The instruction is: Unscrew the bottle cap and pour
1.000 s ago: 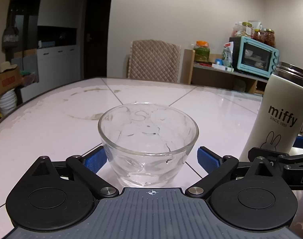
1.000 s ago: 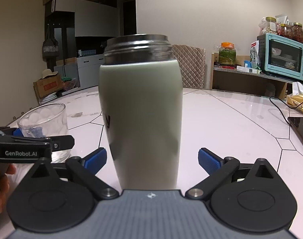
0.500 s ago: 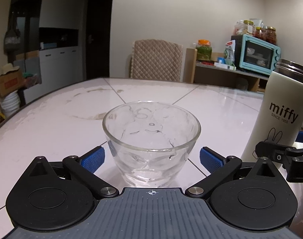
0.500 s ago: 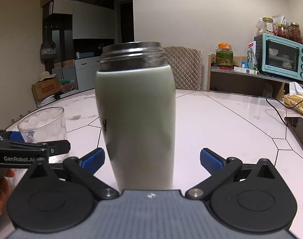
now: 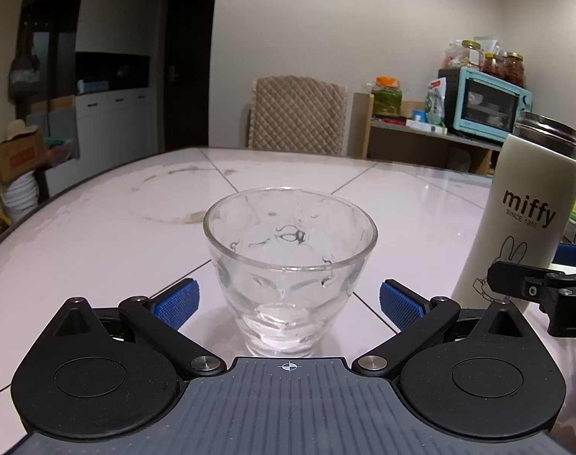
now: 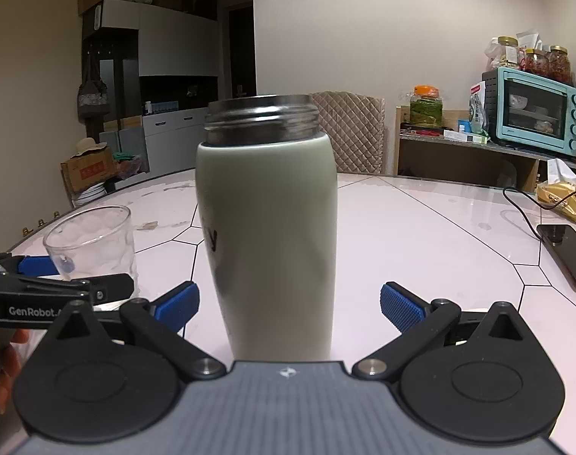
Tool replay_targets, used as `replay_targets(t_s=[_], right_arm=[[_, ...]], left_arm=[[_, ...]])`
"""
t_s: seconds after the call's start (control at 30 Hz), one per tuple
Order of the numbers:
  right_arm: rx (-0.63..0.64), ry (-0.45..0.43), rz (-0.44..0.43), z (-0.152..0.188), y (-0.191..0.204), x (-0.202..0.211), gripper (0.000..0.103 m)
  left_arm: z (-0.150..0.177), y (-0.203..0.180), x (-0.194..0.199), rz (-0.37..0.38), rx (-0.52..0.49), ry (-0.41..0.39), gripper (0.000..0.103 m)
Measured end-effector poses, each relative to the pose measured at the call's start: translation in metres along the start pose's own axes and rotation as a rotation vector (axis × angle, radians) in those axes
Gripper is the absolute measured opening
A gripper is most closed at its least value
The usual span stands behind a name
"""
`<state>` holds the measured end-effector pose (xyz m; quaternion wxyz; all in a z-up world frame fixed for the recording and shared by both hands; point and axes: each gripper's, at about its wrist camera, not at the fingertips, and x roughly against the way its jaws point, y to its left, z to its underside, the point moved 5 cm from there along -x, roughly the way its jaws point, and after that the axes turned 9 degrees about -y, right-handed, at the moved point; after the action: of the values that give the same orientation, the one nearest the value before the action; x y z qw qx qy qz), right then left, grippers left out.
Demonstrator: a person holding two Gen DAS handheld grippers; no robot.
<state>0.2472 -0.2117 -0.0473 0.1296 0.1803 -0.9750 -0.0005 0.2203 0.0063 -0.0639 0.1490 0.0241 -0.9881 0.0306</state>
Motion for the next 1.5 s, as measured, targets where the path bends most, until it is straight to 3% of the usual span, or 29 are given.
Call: replay_targets(t_s=[1.5], right_arm=[[-0.007, -0.068, 0.019, -0.012, 0.018, 0.068, 0.103]], left_arm=[[-0.015, -0.006, 0.070, 0.016, -0.022, -0.059, 0.103]])
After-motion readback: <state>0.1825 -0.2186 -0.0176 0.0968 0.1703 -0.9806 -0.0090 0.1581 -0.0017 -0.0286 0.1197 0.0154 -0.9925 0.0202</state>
